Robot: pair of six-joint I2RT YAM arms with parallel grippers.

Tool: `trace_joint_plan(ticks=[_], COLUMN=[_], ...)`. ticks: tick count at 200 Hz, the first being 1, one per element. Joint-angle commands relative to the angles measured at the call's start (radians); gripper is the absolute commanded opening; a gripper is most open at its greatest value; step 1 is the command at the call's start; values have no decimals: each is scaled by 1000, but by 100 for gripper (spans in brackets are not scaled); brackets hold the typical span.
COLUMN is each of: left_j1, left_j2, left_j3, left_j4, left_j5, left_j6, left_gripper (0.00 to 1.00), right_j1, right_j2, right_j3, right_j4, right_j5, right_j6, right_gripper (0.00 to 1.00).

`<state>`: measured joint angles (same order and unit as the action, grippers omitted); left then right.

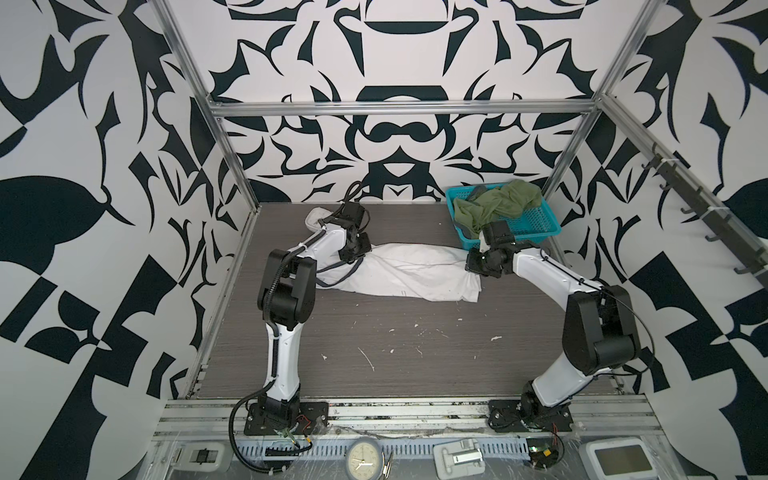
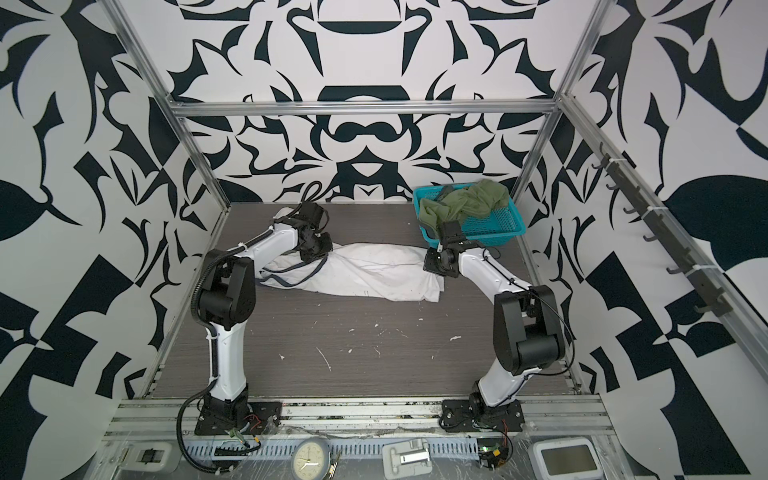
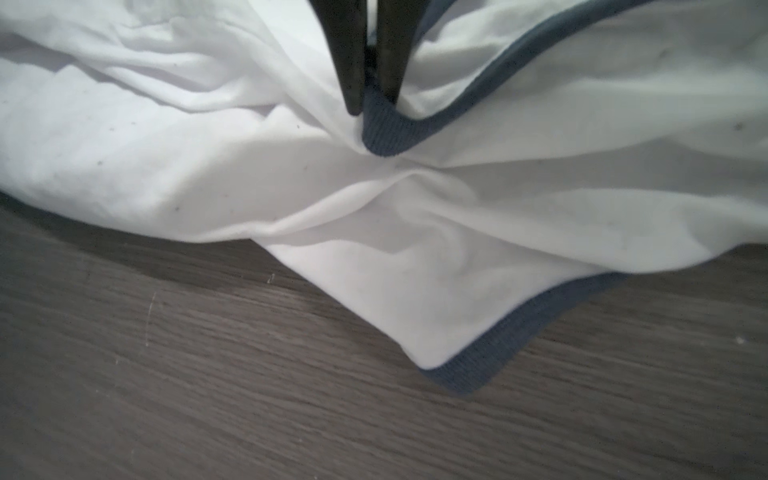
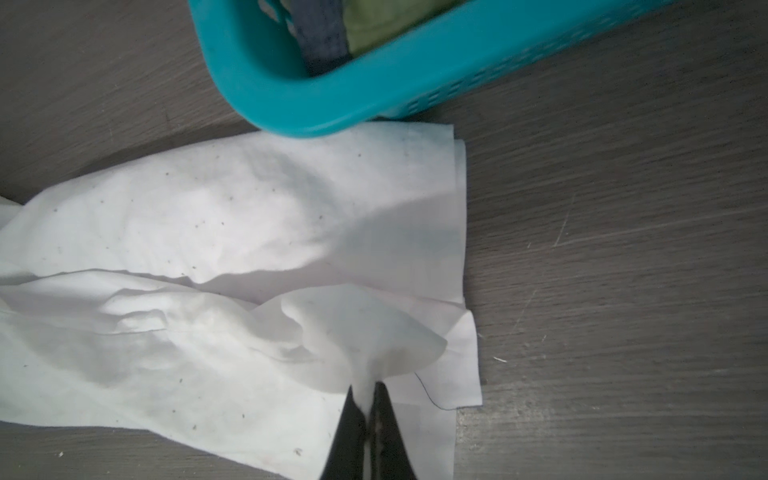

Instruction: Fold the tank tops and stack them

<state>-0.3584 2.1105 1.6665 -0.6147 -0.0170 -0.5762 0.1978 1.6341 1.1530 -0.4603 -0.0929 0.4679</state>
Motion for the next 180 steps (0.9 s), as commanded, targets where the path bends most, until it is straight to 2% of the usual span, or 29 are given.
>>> trace_joint_plan(ticks=[1, 39, 73, 94, 112, 129, 156, 180], left_j1=[3, -6, -12, -11, -11, -11, -11, -11], left_j2=[-68, -351, -694, -924, -1066, -1147, -1212, -1199], left_j3=[-10, -210, -406, -457, -418, -320, -158, -38], left_j4=[-23, 25, 40, 16, -39, -107, -165, -195], left_j5=[-55, -96, -133, -138, -135, -129, -129, -213], left_j6=[3, -11, -22, -21, -5, 26, 70, 116], left_gripper=[0, 0, 0, 0, 0, 0, 0, 0], right_j1=[-1, -1, -1, -1, -1, -1, -1, -1], right_j2=[-75, -173, -314, -421, -500, -547, -569, -559], right_j3=[5, 15, 40, 96, 190, 318, 525, 656], right_j4=[-17, -80, -167, -226, -270, -305, -333, -332], right_j5=[17, 27, 31, 1, -52, -122, -210, -219], right_j6=[-1, -15, -34, -47, -69, -85, -119, -161], right_gripper=[0, 0, 0, 0, 0, 0, 0, 0])
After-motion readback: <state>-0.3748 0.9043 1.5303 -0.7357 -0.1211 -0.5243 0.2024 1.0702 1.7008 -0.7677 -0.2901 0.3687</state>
